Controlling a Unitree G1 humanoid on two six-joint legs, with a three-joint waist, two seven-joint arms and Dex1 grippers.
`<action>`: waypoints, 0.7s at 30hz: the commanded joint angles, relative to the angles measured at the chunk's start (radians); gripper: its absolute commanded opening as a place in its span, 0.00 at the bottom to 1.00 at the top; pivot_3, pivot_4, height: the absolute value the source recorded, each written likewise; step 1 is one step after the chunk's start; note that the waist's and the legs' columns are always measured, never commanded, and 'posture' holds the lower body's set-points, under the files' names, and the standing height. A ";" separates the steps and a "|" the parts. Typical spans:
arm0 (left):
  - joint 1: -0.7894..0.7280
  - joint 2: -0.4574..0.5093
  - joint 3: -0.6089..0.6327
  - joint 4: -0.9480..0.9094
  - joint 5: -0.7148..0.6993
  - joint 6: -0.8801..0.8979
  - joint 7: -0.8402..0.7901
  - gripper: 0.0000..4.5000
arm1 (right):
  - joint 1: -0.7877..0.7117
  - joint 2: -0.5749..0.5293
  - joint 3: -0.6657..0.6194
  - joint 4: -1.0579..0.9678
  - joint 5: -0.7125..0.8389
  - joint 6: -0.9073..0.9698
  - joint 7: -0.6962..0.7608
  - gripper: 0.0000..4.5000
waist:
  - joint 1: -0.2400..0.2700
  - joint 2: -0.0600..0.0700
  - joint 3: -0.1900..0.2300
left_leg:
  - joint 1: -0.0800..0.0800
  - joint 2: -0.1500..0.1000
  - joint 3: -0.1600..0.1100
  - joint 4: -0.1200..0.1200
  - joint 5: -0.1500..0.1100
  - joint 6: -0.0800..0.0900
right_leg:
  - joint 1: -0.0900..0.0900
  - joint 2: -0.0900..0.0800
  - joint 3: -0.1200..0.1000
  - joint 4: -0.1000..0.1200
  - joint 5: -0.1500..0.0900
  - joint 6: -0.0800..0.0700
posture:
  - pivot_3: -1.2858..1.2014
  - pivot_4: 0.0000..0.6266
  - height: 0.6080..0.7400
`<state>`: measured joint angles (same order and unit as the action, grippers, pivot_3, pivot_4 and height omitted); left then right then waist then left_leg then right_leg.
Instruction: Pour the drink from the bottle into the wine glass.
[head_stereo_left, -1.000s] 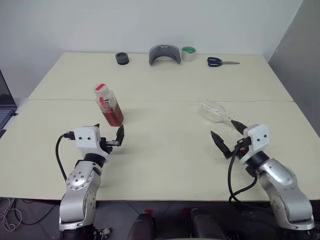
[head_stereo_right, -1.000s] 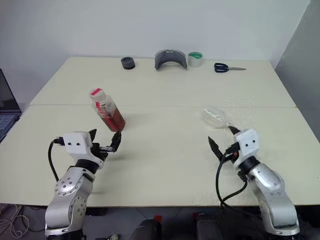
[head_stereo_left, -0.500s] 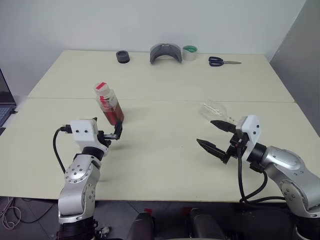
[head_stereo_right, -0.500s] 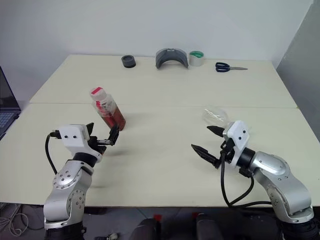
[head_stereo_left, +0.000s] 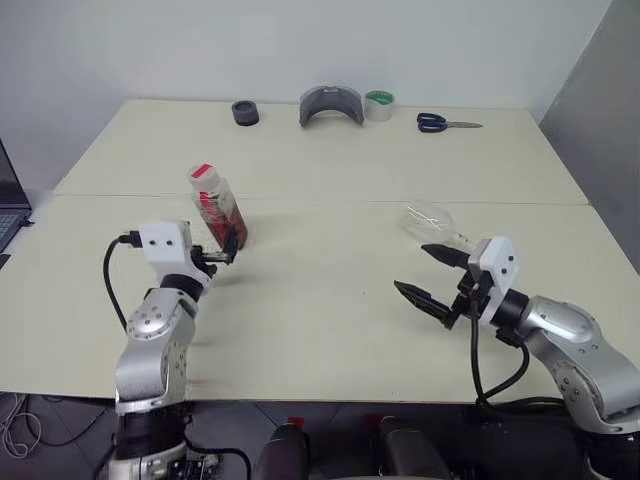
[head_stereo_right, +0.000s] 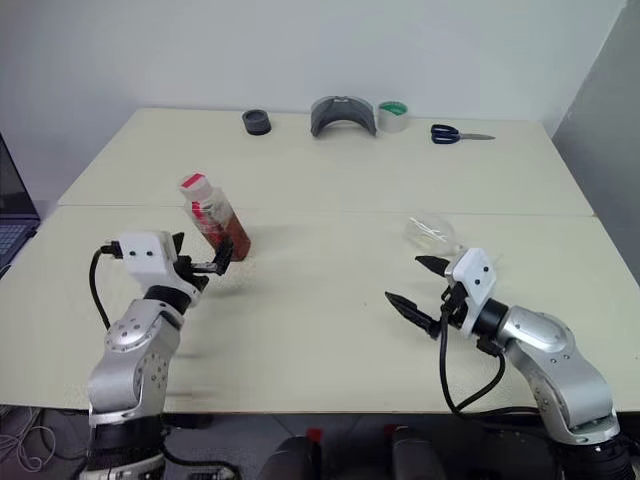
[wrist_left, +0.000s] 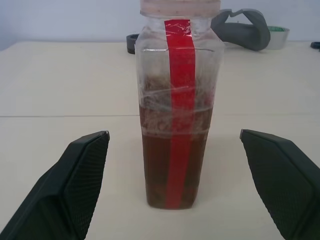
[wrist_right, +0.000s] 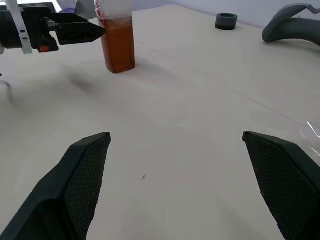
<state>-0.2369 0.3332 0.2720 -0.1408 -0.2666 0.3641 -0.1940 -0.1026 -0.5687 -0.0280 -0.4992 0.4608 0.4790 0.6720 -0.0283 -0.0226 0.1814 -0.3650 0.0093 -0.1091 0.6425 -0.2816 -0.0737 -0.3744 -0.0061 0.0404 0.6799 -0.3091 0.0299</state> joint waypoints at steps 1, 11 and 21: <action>-0.054 0.029 0.003 0.039 0.006 -0.030 -0.026 1.00 | -0.031 0.004 -0.003 -0.014 0.001 -0.023 0.006 1.00 | 0.000 0.000 0.000 | 0.000 0.000 0.000 0.000 0.000 0.000 | 0.000 0.000 0.000 0.000 0.000 0.000 | 0.52 0.24 1.00; -0.199 0.049 -0.019 0.174 0.016 -0.051 -0.057 1.00 | -0.081 0.000 0.003 -0.036 0.026 0.012 0.010 1.00 | 0.000 0.000 0.000 | 0.000 0.000 0.000 0.000 0.000 0.000 | 0.000 0.000 -0.001 0.000 0.002 -0.003 | 0.52 0.24 1.00; -0.278 0.060 -0.037 0.236 0.048 -0.050 -0.057 1.00 | -0.123 -0.017 -0.003 -0.039 0.041 0.038 0.017 1.00 | 0.000 0.000 0.000 | 0.000 0.000 0.000 0.000 0.000 0.000 | -0.001 -0.001 -0.001 0.000 0.002 -0.003 | 0.52 0.24 1.00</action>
<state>-0.4983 0.3741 0.2396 0.1044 -0.2309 0.3358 -0.2515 -0.2124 -0.5781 -0.0156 -0.5062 0.4925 0.5164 0.6882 -0.0285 -0.0231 0.1817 -0.3655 0.0089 -0.1088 0.6424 -0.2815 -0.0742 -0.3752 -0.0070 0.0394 0.6801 -0.3073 0.0273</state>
